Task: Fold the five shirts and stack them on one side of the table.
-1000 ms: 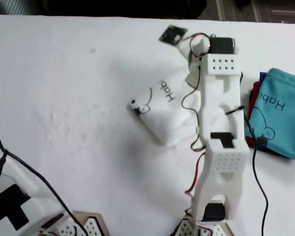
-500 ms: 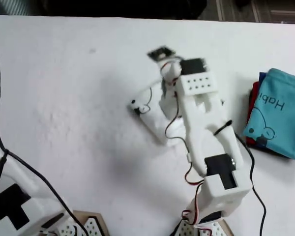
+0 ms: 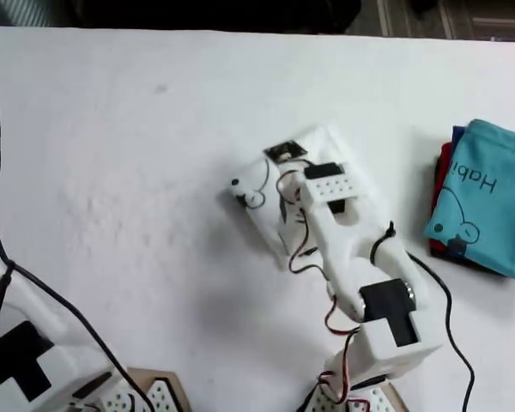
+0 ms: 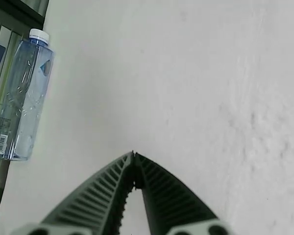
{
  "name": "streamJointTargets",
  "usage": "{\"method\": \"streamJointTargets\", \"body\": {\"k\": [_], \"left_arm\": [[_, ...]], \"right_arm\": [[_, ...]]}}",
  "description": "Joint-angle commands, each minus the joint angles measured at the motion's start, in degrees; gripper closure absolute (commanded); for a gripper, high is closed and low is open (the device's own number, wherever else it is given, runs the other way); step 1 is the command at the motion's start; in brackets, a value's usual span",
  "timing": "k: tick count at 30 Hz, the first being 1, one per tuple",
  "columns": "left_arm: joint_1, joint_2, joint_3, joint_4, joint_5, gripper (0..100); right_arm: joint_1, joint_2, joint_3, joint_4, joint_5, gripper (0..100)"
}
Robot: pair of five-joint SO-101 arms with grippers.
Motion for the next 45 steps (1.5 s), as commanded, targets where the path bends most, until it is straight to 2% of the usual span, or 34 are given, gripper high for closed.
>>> {"method": "streamJointTargets", "body": {"k": [1,5,11,15,20,26,28,32,35,40,45], "left_arm": [[-0.2,-1.8,-0.5,0.1,-0.3,97],[-0.1,-1.8,-0.6,0.0,-0.3,97],[-0.1,-1.8,-0.5,0.0,-0.4,97],[-0.1,-1.7,-0.3,0.0,-0.4,97],[-0.1,-1.6,-0.4,0.0,-0.4,97],[-0.1,-1.6,-0.6,0.0,-0.4,97],[-0.1,-1.5,-0.6,-0.1,-0.4,97],[-0.1,-1.5,-0.3,-1.1,-0.4,97],[0.0,-1.4,-0.3,-1.1,-0.4,97],[0.0,-1.4,-0.3,-1.1,-0.4,97],[0.0,-1.4,-0.3,-1.1,-0.4,97]], "right_arm": [[-0.6,-4.6,-5.1,6.0,-0.2,96.7],[-0.6,-10.5,-13.0,12.3,-2.9,96.7],[-0.6,-13.2,-21.0,17.8,-25.7,96.7],[0.0,-13.1,-20.9,17.4,-39.7,96.9],[-0.5,-13.1,-15.4,11.1,-50.3,98.1],[2.4,-13.2,-5.1,-6.5,-52.4,95.3],[3.2,-13.1,-3.6,-8.5,-52.4,87.0],[3.5,-13.1,-2.5,-9.3,-52.4,62.8],[3.4,-13.1,-2.5,-10.1,-52.6,51.3],[3.5,-13.0,-2.5,-14.3,-52.7,51.4],[3.5,-9.2,-2.5,-18.6,-56.1,53.0]]}}
